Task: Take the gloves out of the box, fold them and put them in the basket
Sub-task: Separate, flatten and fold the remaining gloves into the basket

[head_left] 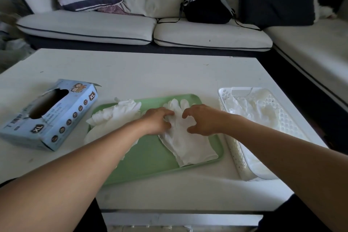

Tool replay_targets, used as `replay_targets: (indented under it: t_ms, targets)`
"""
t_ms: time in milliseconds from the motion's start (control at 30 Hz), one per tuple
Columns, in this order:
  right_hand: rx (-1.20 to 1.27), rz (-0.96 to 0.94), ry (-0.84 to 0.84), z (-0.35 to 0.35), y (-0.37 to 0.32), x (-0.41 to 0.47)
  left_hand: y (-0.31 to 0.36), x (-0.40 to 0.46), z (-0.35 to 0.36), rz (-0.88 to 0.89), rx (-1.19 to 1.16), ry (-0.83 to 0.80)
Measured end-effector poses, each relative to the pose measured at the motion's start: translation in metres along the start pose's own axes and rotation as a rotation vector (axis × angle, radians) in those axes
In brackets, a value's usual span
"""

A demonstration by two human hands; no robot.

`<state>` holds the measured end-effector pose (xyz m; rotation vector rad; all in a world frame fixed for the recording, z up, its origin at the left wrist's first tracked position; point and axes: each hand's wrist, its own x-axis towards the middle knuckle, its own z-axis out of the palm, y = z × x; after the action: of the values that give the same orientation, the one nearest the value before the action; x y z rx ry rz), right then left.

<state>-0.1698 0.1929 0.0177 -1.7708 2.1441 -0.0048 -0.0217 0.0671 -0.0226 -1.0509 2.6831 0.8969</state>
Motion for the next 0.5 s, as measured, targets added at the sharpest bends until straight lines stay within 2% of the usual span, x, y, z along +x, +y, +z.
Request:
replay_targets:
  t_ms: [167,267,500]
  targets:
    - [0.02,0.009,-0.007,-0.002,0.003,-0.005,-0.002,0.002,0.003,-0.011,0.008,0.067]
    - [0.024,0.024,-0.016,-0.004,0.006,-0.007,0.001,-0.002,0.004,0.01,0.09,0.116]
    - [0.006,0.039,-0.058,-0.004,0.009,-0.008,0.019,-0.019,0.006,0.085,0.54,0.216]
